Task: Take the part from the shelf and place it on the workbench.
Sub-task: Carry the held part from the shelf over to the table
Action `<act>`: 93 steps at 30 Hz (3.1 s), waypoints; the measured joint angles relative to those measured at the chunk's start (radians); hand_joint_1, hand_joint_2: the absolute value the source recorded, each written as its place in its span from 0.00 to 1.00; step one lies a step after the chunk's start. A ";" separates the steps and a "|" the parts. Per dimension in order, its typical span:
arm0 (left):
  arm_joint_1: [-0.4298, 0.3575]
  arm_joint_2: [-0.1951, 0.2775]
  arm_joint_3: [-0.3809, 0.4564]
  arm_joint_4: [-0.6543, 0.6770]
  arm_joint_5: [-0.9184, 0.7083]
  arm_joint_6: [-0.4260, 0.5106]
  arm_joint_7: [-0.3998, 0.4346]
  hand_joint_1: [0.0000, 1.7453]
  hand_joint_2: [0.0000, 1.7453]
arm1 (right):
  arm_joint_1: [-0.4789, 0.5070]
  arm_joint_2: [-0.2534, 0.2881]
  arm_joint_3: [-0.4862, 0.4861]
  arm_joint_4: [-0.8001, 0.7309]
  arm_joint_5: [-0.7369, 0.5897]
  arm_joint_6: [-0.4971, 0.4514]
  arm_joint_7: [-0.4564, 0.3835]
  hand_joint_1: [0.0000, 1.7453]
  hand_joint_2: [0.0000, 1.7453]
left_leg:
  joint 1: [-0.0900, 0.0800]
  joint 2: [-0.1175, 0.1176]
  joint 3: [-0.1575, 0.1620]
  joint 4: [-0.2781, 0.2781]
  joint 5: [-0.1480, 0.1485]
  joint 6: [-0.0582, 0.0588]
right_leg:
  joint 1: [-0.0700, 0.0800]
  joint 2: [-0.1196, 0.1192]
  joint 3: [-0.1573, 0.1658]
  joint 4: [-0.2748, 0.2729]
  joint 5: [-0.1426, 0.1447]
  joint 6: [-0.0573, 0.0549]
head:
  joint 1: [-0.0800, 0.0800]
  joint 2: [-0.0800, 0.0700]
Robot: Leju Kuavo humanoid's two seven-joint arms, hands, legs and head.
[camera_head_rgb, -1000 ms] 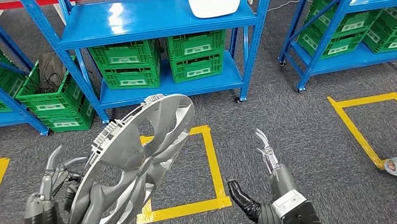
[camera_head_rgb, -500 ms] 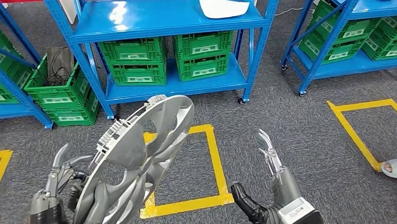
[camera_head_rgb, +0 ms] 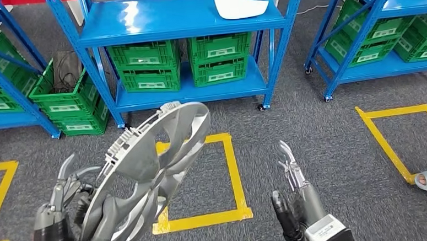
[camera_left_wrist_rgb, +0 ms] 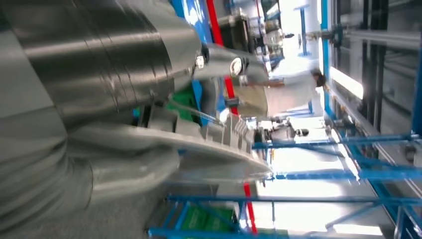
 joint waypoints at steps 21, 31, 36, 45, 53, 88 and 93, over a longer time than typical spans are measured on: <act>0.000 0.000 -0.004 0.004 0.001 -0.001 0.000 1.00 1.00 | 0.014 0.001 0.001 -0.004 -0.013 -0.008 -0.009 0.00 0.00 | -0.003 -0.015 -0.173 0.282 -0.098 -0.033 | 0.008 0.046 0.043 -0.016 -0.013 -0.039 | -0.053 0.000; -0.002 -0.001 -0.005 0.002 0.005 -0.001 -0.005 1.00 1.00 | 0.012 0.001 0.002 -0.007 -0.012 -0.010 -0.009 0.00 0.00 | -0.020 -0.008 -0.072 0.073 -0.010 0.004 | 0.011 0.021 -0.035 0.121 -0.088 -0.005 | -0.032 0.000; 0.000 -0.001 -0.005 0.003 0.010 -0.001 -0.007 1.00 1.00 | 0.012 0.001 0.002 -0.007 -0.008 -0.010 -0.008 0.00 0.00 | -0.025 0.022 -0.073 0.076 -0.015 0.006 | 0.010 0.007 -0.042 0.152 -0.066 0.000 | -0.011 0.000; -0.004 0.000 -0.006 0.002 0.012 -0.002 -0.010 1.00 1.00 | 0.009 0.001 0.002 -0.007 0.000 -0.009 -0.001 0.00 0.00 | -0.027 0.017 -0.115 0.158 -0.067 -0.029 | 0.009 -0.005 0.072 -0.063 0.002 -0.050 | -0.015 0.000; 0.001 0.000 -0.007 0.005 -0.094 0.007 0.028 1.00 1.00 | 0.009 0.001 0.002 -0.007 0.011 -0.010 0.006 0.00 0.00 | 0.013 -0.018 -0.116 0.158 -0.037 -0.065 | -0.010 0.035 0.067 -0.051 -0.004 -0.029 | -0.044 0.000; 0.010 -0.003 -0.009 0.002 -0.160 0.019 0.046 1.00 1.00 | 0.009 0.001 0.003 -0.007 0.016 -0.023 0.017 0.00 0.00 | -0.003 -0.017 -0.087 0.093 -0.018 -0.033 | -0.003 0.029 0.058 -0.045 -0.007 -0.004 | -0.045 0.000; 0.011 -0.004 -0.009 0.002 -0.157 0.019 0.046 1.00 1.00 | 0.009 0.001 0.003 -0.007 0.015 -0.025 0.017 0.00 0.00 | -0.003 -0.009 -0.082 0.082 -0.012 -0.011 | -0.003 0.013 -0.046 0.172 -0.113 0.009 | -0.015 0.000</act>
